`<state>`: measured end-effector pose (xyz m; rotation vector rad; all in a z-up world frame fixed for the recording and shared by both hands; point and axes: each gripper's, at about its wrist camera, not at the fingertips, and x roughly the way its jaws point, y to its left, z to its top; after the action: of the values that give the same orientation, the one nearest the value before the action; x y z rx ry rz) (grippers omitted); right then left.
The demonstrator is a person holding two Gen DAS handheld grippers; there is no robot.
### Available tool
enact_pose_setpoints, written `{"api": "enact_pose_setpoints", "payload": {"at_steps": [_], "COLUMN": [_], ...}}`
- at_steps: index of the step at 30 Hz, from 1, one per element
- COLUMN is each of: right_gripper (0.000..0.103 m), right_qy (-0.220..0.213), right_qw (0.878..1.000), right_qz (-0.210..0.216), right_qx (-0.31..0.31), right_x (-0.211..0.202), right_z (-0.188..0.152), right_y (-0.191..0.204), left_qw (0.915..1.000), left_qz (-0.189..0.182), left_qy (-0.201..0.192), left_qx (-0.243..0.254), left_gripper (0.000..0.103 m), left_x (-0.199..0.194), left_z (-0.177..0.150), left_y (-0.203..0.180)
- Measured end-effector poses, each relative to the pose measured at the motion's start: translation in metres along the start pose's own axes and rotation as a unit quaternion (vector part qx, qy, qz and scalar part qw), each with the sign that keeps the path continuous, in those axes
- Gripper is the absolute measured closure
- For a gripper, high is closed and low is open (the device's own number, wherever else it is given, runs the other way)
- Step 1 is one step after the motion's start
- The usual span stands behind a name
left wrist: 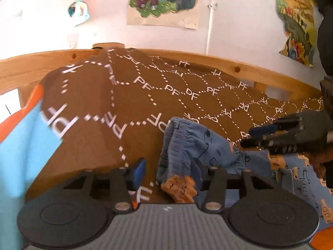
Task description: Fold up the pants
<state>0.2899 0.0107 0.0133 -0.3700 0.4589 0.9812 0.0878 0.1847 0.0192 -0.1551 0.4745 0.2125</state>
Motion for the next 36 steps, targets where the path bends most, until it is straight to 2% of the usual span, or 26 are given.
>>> {"api": "enact_pose_setpoints", "payload": {"at_steps": [5,6,7,8,9,13,16,23,25,26,27,29,31,32,34,36], "right_gripper": [0.06,0.061,0.068,0.078,0.093,0.097,0.097,0.097,0.094,0.091,0.086,0.082,0.079,0.078,0.068,0.063], "right_qy": [0.006,0.017,0.031,0.044,0.049,0.027,0.027,0.031,0.03,0.029,0.027,0.013,0.013,0.015,0.022,0.033], "right_qw": [0.996,0.996,0.996,0.996,0.997,0.998,0.998,0.996,0.996,0.996,0.996,0.996,0.996,0.996,0.995,0.99], "right_qz": [0.089,0.089,0.079,0.067,0.053,0.042,0.041,0.046,0.044,0.04,0.034,0.016,-0.016,-0.034,-0.077,-0.116], "right_qx": [0.004,-0.003,-0.015,-0.029,-0.036,0.024,0.029,0.068,0.072,0.074,0.078,0.084,0.084,0.076,0.063,0.073], "right_x": [0.014,0.023,0.033,0.041,0.047,0.043,0.043,0.053,0.049,0.047,0.041,0.021,-0.007,-0.022,-0.057,-0.088], "right_z": [0.022,0.023,0.022,0.02,0.017,0.007,0.001,-0.003,-0.004,-0.002,-0.002,-0.005,-0.011,-0.016,-0.029,-0.048], "right_y": [0.013,0.018,0.023,0.028,0.03,0.017,0.015,0.006,0.006,0.008,0.009,0.01,0.014,0.017,0.026,0.035], "left_qw": [0.999,0.9987,0.9985,0.9983,0.9982,0.9983,0.9979,0.9938,0.9938,0.9938,0.9937,0.9903,0.9883,0.9902,0.9924,0.9925], "left_qz": [-0.018,-0.02,-0.022,-0.023,-0.023,-0.03,-0.033,-0.067,-0.068,-0.063,-0.056,-0.039,-0.038,-0.029,-0.016,-0.008], "left_qy": [0.025,0.029,0.033,0.037,0.039,0.033,0.024,0.004,0.005,0.005,0.004,0.007,0.003,0.004,0.005,0.006], "left_qx": [-0.031,-0.036,-0.038,-0.039,-0.04,-0.038,-0.051,-0.089,-0.088,-0.091,-0.097,-0.133,-0.148,-0.136,-0.122,-0.122], "left_gripper": [0.05,0.05,0.05,0.05,0.05,0.044,0.043,0.044,0.046,0.052,0.065,0.078,0.081,0.081,0.083,0.084], "left_x": [-0.004,-0.005,-0.004,-0.004,-0.004,0.002,0.008,0.026,0.032,0.034,0.036,0.04,0.039,0.039,0.037,0.036], "left_z": [-0.007,-0.009,-0.011,-0.013,-0.015,-0.016,-0.013,-0.008,-0.006,-0.005,-0.004,-0.003,-0.002,-0.001,-0.001,0.001], "left_y": [-0.001,-0.002,-0.002,-0.003,-0.003,-0.004,-0.001,0.017,0.018,0.018,0.02,0.025,0.025,0.021,0.013,0.008]}}
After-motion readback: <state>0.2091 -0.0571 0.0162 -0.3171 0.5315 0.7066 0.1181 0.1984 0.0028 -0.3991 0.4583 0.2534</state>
